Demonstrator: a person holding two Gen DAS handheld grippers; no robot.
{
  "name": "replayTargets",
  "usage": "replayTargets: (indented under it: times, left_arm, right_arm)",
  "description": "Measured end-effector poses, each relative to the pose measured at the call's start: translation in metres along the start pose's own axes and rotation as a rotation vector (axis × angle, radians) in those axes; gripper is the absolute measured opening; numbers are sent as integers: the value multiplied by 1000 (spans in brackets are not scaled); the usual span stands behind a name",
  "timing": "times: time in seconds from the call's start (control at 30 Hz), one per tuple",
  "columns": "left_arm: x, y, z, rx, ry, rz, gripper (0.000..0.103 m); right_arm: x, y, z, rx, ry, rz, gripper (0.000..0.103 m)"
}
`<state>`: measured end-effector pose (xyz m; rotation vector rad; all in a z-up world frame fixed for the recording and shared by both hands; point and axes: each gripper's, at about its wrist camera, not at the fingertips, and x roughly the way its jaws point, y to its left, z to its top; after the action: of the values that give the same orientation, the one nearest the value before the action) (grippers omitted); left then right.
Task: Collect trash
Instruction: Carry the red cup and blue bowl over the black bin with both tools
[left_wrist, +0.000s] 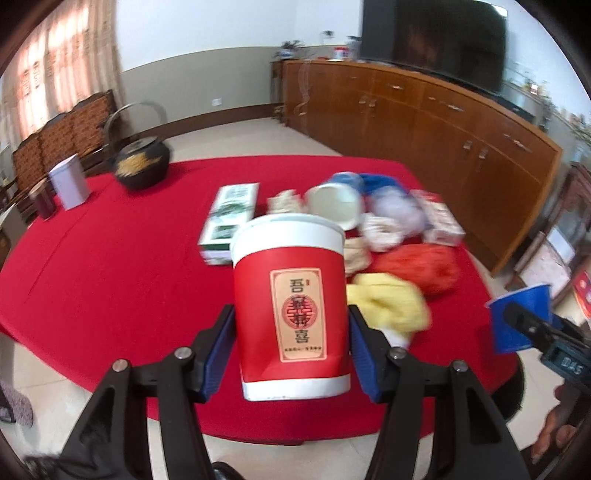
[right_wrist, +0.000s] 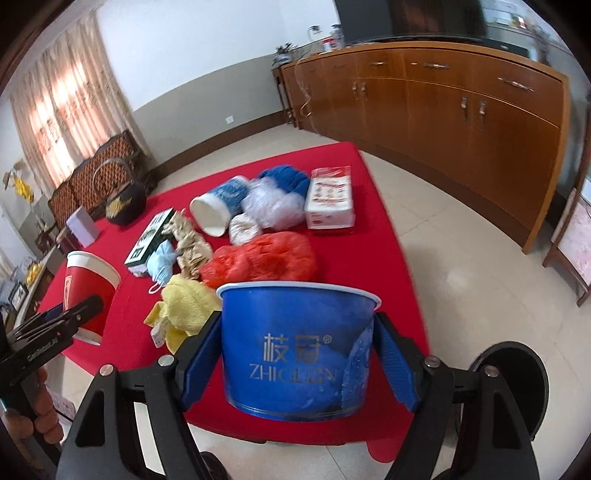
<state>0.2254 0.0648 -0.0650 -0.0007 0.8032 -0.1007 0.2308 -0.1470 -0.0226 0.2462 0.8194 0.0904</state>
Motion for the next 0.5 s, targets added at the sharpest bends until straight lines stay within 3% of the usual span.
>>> replayTargets:
  times: [0.2,0.5]
  left_arm:
    - [-8,-71,-1,90,16,-137,60]
    - [-2,-215,-26,267,74,-368,60]
  right_arm:
    - [-31,-52,-8,77,-31,-56,80]
    - [-86,-167,-37,231,-57,-219,80]
